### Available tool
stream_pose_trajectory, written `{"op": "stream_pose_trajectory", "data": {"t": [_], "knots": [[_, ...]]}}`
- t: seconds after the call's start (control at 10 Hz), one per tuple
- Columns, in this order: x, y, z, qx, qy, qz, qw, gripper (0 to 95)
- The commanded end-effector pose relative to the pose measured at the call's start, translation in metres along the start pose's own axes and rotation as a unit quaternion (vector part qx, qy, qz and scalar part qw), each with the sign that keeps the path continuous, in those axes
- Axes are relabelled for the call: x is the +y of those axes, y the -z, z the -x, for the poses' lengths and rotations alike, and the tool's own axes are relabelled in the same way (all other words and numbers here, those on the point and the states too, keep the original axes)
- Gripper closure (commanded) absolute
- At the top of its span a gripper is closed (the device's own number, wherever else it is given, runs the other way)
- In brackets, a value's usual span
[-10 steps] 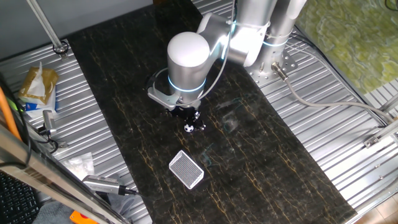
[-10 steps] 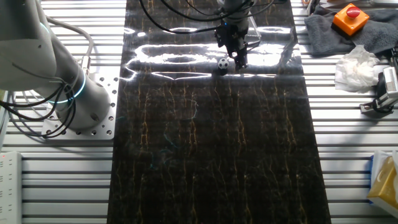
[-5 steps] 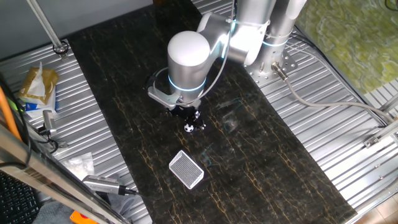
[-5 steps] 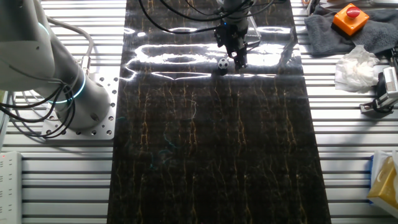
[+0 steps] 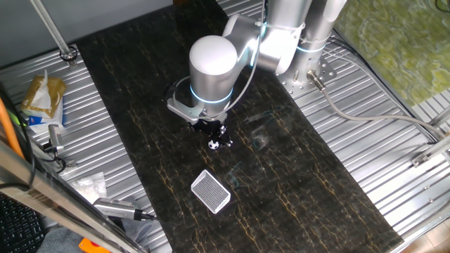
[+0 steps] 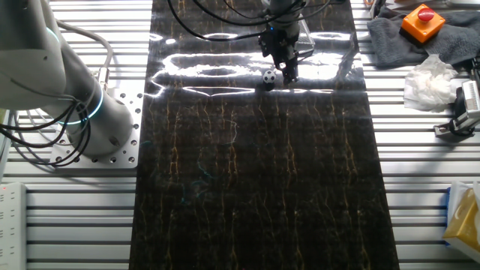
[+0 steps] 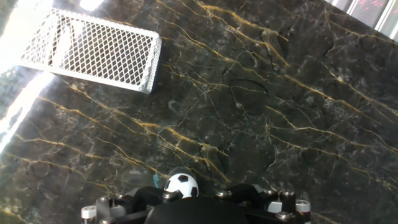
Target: Push the soccer ball into the goal
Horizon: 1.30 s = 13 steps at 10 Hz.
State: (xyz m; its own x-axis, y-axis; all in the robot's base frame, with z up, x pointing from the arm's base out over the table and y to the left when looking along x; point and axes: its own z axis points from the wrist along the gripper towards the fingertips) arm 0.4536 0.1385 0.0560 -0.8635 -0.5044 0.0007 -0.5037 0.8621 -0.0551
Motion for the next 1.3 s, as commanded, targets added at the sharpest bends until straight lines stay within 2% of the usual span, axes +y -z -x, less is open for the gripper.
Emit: {"op": "stream_pose_trajectory", "data": {"t": [0.1,0.2,0.9,1.1,1.3], "knots": [[0.0013,-0.0007,0.0007,-0.038,-0.031,0.064,0.9967,0.0],[0.0032,-0.003,0.0018,-0.041,-0.034,0.069,0.9962,0.0],[0.0056,-0.0068,0.0075,-0.045,-0.037,0.072,0.9957,0.0],[0.0058,-0.007,0.0076,-0.043,-0.042,0.072,0.9955,0.0],[0.0079,-0.0084,0.0069,-0.036,-0.056,0.072,0.9952,0.0]]}}
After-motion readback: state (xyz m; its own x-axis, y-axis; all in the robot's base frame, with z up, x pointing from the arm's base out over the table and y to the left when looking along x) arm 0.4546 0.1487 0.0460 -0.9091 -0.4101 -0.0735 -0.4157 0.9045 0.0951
